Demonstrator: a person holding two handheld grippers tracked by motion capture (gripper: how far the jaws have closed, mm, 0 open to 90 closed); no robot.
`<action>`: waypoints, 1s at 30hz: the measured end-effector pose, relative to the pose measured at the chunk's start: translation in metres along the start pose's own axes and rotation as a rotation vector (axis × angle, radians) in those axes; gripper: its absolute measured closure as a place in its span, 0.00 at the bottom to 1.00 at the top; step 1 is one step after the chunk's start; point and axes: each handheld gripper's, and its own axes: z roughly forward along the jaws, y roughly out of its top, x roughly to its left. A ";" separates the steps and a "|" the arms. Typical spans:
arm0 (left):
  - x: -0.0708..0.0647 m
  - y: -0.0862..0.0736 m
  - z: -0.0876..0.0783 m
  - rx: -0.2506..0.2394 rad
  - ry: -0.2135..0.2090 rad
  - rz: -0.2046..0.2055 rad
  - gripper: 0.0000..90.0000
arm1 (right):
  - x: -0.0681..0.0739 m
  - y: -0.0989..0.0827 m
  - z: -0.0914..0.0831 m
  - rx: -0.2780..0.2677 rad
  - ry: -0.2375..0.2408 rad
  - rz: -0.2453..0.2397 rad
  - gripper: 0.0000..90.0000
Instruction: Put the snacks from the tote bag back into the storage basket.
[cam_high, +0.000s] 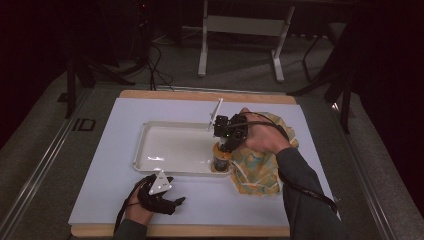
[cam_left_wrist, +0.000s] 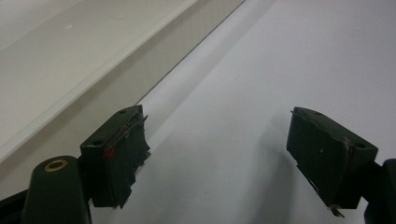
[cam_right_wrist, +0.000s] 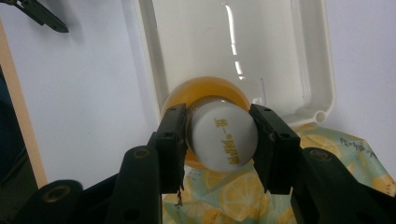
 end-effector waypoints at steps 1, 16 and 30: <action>0.000 0.000 0.000 0.000 0.000 0.000 0.22 | 0.000 0.000 0.000 0.000 0.000 0.000 0.64; 0.000 0.000 0.000 0.001 -0.001 0.002 0.22 | -0.001 0.004 0.002 -0.035 -0.017 0.019 0.54; 0.000 0.000 0.000 0.000 0.000 0.001 0.22 | -0.001 0.006 -0.013 -0.105 -0.028 0.035 0.51</action>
